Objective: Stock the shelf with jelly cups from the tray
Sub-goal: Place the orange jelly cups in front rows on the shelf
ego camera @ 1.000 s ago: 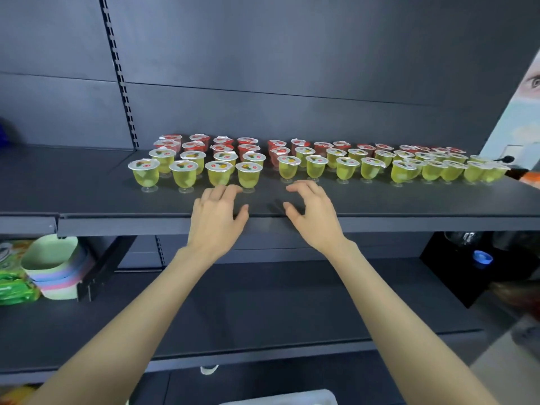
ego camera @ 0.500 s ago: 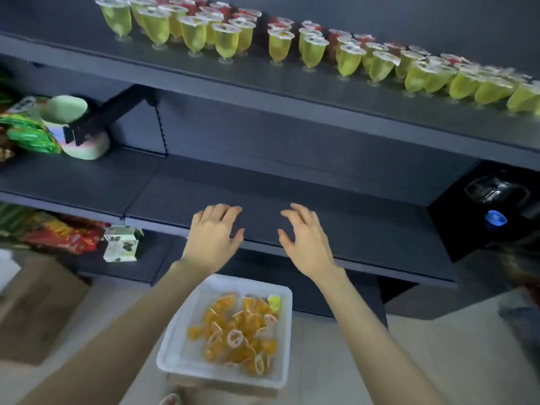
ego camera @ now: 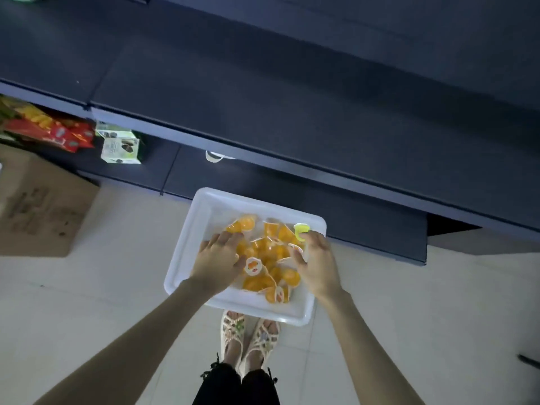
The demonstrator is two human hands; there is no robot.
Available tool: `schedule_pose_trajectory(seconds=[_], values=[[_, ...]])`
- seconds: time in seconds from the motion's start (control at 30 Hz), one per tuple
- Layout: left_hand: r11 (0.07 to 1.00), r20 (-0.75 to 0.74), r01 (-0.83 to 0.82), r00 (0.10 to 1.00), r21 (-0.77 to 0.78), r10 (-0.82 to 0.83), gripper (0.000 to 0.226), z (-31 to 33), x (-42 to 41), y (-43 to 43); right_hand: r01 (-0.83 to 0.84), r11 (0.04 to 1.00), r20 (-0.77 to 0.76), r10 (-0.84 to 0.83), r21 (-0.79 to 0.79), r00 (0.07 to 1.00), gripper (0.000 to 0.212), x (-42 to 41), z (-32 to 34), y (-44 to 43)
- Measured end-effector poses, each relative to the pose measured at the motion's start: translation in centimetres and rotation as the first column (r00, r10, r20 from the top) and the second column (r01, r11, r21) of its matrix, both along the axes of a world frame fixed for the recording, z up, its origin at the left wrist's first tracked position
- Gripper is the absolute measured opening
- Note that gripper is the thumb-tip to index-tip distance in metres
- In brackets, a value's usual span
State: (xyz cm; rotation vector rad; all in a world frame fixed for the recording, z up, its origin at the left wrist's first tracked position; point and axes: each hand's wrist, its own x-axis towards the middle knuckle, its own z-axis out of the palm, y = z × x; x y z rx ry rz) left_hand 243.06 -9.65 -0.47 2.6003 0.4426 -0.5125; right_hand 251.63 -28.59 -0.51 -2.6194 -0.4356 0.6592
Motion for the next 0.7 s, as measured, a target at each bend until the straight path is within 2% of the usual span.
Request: schedule_pose_trajectory(seconds=[0.2, 0.33, 0.53, 0.7], values=[[0.979, -0.128, -0.094, 0.989, -0.18, 0.071, 0.047, -11.5, 0.2, -0.8, 0.056, 0.998, -0.059, -0.056, -0.014, 0.997, 0.035, 0.7, -10.2, 0.0], [0.956, -0.153, -0.144, 0.983, -0.257, 0.107, 0.05, -18.1, 0.1, -1.6, 0.133, 0.988, -0.108, -0.14, -0.074, 0.984, 0.049, 1.6, -16.8, -0.3], [0.914, -0.14, -0.265, 0.963, -0.306, 0.232, 0.066, -24.1, -0.1, -2.8, 0.227, 0.971, -0.127, -0.235, -0.075, 0.964, 0.072, 3.3, -23.1, -0.4], [0.912, -0.108, -0.286, 0.958, -0.293, 0.265, 0.082, -26.1, 0.5, -3.2, 0.335, 0.942, -0.168, -0.325, 0.03, 0.931, 0.081, 4.0, -26.7, -0.4]])
